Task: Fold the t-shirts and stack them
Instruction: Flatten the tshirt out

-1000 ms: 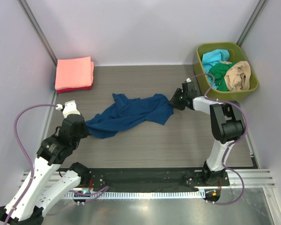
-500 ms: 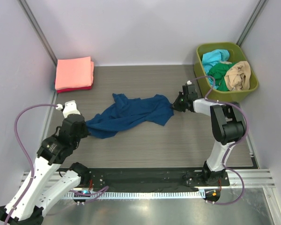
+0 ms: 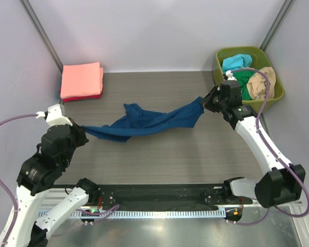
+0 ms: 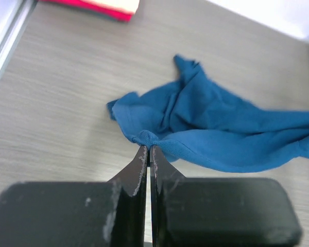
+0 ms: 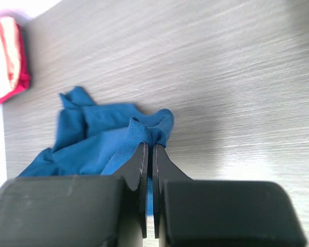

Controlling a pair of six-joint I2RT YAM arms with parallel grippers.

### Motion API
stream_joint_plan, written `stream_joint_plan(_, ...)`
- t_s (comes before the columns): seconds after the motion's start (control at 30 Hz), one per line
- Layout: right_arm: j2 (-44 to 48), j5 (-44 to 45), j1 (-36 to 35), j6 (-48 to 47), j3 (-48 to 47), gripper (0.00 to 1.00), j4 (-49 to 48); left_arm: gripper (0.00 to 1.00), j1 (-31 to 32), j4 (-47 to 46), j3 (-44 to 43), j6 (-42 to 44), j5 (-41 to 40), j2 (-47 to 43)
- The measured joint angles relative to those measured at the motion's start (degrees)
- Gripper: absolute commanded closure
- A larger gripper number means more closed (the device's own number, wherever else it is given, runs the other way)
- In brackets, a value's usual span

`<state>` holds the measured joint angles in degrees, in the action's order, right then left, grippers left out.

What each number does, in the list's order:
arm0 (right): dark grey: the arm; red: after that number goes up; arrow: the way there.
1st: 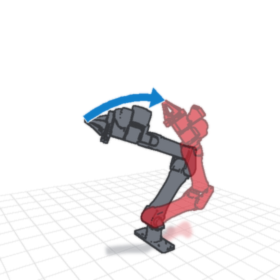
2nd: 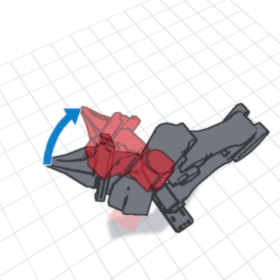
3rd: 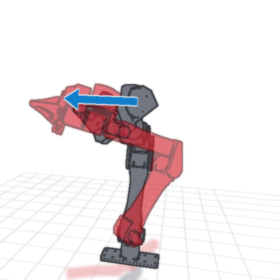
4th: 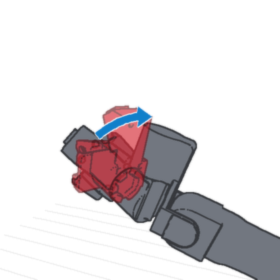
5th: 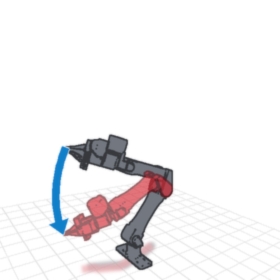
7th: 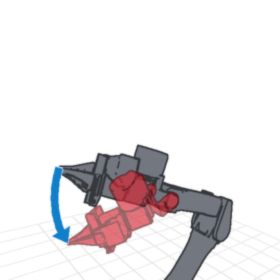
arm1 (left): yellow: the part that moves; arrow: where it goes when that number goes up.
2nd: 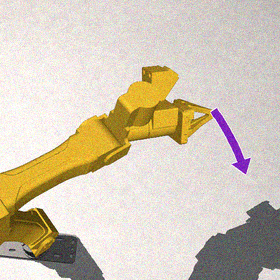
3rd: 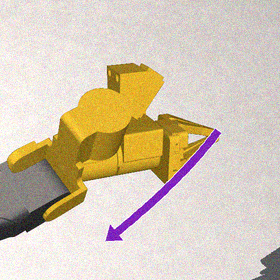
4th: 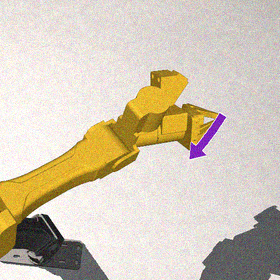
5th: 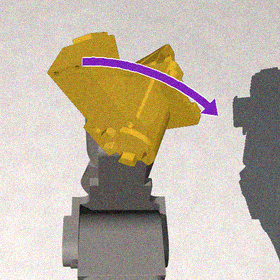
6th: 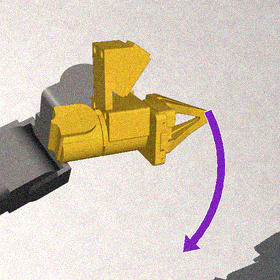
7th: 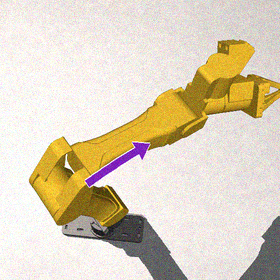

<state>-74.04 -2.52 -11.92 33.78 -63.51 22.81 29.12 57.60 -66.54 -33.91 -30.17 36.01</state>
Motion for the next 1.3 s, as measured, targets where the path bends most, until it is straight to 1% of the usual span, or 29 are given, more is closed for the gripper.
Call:
stream_joint_plan(0.03, 1.44, 0.13, 0.0, -0.15, -0.31, 0.89, 0.74, 1.0, 0.0, 0.07, -1.01, -0.04, 0.0, -0.09)
stream_joint_plan(0.07, 2.82, 0.26, -0.02, -0.26, -0.33, 0.74, 1.75, 1.0, 0.0, 0.11, -1.6, -0.09, 0.0, -0.28)
stream_joint_plan(0.1, 3.93, 0.31, -0.02, -0.2, -0.02, 0.47, 2.51, 1.0, 0.0, 0.22, -1.9, -0.09, 0.0, -0.44)
stream_joint_plan(0.2, 7.82, 0.9, 0.0, 0.13, 4.92, 0.19, 3.54, 1.0, 0.0, 1.55, -1.99, -0.11, -0.26, -1.14)
stream_joint_plan(0.23, 9.25, 1.44, -0.02, 0.28, 7.54, 0.18, 4.09, 1.0, 0.0, 2.08, -1.86, -0.11, -0.33, -1.36)
stream_joint_plan(0.37, 12.24, 3.32, -0.02, 0.72, 17.59, 0.18, 7.45, 1.0, 0.0, 3.1, 1.7, -0.13, -0.66, -4.24)
stream_joint_plan(0.47, 11.23, 4.02, -0.02, 0.94, 22.29, 0.23, 8.41, 1.0, 0.0, 4.26, 5.2, -0.2, -0.37, -5.9)
stream_joint_plan(0.5, 10.62, 4.15, -0.02, 1.01, 23.28, 0.27, 8.13, 1.0, 0.0, 4.28, 5.97, -0.15, -0.2, -6.03)
stream_joint_plan(0.6, 7.65, 3.54, -0.02, 1.57, 25.35, 0.34, 6.23, 1.0, 0.0, 4.02, 7.45, -0.15, -0.2, -6.21)
stream_joint_plan(0.7, 5.11, 0.94, -0.15, 2.47, 26.75, 0.35, 3.17, 1.0, 0.0, 3.34, 8.2, -0.13, -0.17, -6.27)
stream_joint_plan(0.87, 4.68, -2.19, -2.82, 4.48, 30.34, 0.35, -1.18, 1.0, 0.0, 1.86, 9.79, -0.11, -0.2, -7.15)
stream_joint_plan(1.0, 4.66, -3.98, -4.55, 5.84, 33.51, 0.4, -4.13, 1.0, 0.0, 1.66, 10.58, -0.13, -0.2, -8.09)
stream_joint_plan(1.13, 3.65, -5.16, -4.63, 6.29, 33.97, 0.43, -7.37, 1.0, 0.0, 1.2, 10.64, -0.13, -0.17, -8.26)
stream_joint_plan(1.23, 2.05, -5.62, -4.63, 6.25, 33.9, 0.5, -9.88, 1.0, 0.0, 1.01, 10.64, -0.13, -0.2, -8.28)
stream_joint_plan(1.27, 1.53, -5.77, -4.66, 6.23, 33.83, 0.57, -10.56, 1.0, 0.0, 0.96, 10.64, -0.13, -0.17, -8.28)
stream_joint_plan(1.3, 0.98, -6.01, -4.66, 6.16, 33.7, 0.6, -11.19, 1.0, 0.0, 0.92, 10.64, -0.13, -0.17, -8.28)
